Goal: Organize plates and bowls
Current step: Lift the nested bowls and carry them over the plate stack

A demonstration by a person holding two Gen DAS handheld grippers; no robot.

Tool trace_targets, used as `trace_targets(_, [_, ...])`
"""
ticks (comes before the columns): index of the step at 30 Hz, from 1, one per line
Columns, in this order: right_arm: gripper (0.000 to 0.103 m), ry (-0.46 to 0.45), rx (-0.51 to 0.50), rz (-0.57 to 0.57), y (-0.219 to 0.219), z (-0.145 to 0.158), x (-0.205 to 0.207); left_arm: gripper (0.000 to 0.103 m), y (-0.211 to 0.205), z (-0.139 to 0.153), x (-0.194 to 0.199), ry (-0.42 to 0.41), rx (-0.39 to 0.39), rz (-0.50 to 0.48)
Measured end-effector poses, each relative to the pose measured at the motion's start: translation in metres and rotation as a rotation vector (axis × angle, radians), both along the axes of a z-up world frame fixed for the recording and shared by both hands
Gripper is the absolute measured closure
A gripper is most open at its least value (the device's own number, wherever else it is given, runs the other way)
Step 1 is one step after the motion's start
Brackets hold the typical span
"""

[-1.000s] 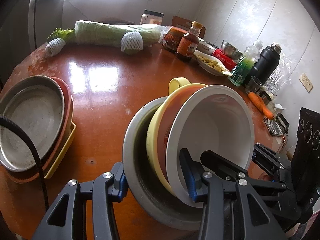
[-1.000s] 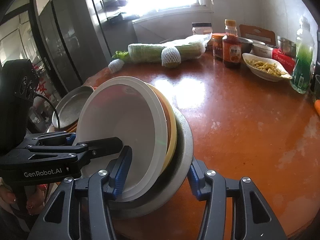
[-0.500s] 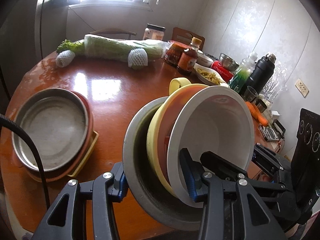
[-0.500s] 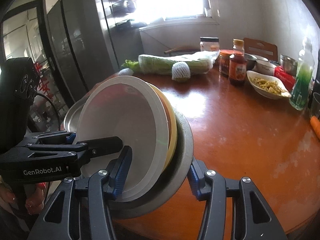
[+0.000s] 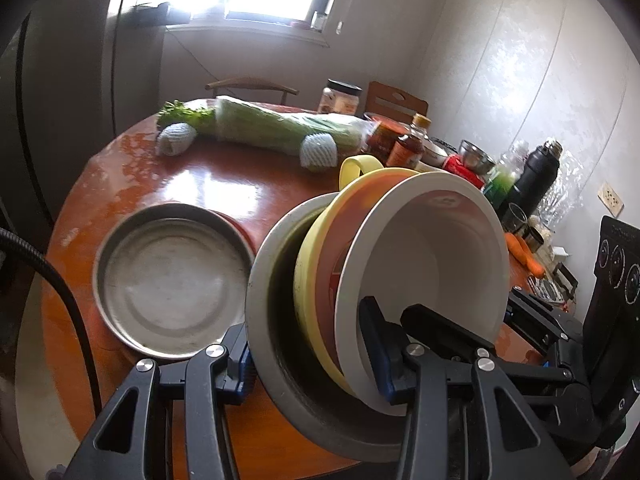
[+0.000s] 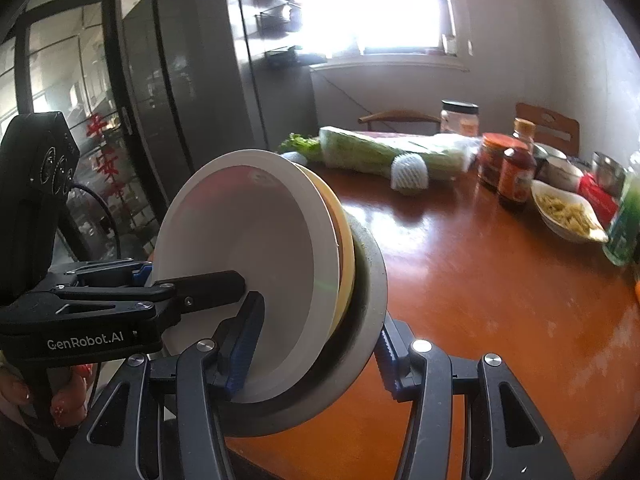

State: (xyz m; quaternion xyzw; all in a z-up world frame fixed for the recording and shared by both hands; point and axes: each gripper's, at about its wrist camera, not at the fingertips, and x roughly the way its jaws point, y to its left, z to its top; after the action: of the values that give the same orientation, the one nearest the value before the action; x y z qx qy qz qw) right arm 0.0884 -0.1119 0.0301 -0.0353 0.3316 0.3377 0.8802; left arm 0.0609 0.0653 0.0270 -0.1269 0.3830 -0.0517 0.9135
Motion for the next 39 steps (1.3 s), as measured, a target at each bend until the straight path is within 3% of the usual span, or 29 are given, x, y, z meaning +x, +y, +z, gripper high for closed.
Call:
trace_targets(11, [0.049, -0.016, -0.012, 0.078, 0.045, 0.004, 0.014, 0.058, 0.045, 0.001, -0.004, -0.01, -0.011, 0.083])
trace_targets(28, [0.049, -0.048, 0.001, 0.192, 0.115, 0.014, 0.043, 0.057, 0.103, 0.018, 0.008, -0.026, 0.032, 0.177])
trace_targets(39, [0.049, 0.033, -0.013, 0.224, 0.132, -0.013, 0.052, 0.057, 0.111, -0.014, 0.014, 0.051, 0.018, 0.199])
